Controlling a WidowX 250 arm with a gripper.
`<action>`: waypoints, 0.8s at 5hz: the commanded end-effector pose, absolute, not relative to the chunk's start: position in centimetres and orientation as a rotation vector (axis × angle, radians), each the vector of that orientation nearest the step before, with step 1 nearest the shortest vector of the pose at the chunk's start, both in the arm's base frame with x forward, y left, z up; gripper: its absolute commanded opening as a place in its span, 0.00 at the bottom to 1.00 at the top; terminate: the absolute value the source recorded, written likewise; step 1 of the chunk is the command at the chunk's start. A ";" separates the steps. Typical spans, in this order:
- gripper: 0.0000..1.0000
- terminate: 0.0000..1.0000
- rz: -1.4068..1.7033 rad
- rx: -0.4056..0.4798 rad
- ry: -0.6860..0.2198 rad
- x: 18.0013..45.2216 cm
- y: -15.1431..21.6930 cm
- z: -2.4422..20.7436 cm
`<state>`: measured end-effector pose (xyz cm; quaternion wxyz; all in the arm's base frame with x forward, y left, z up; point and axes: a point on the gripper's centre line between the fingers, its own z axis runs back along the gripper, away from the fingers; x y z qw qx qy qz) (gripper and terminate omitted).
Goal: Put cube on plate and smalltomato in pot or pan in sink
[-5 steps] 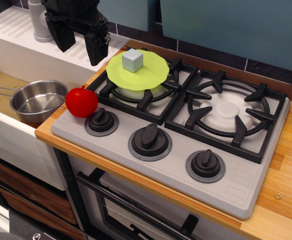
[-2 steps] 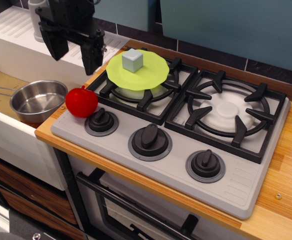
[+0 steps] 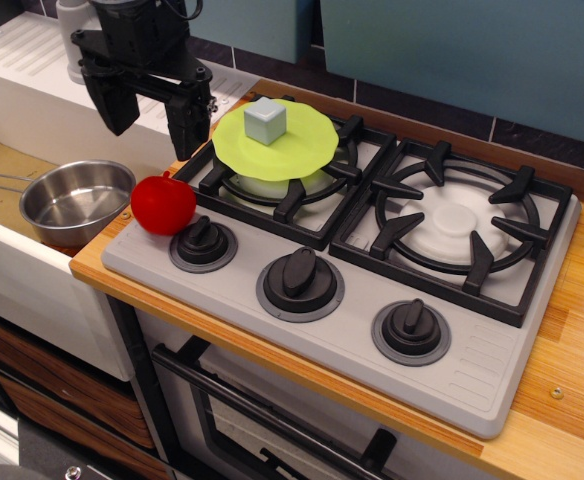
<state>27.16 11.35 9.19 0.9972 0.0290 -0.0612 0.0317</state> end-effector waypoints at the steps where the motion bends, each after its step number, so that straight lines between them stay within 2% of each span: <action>1: 1.00 0.00 0.078 0.069 -0.202 27.7 11.9 8.9; 4: 1.00 0.00 0.111 0.055 -0.202 27.7 12.1 6.8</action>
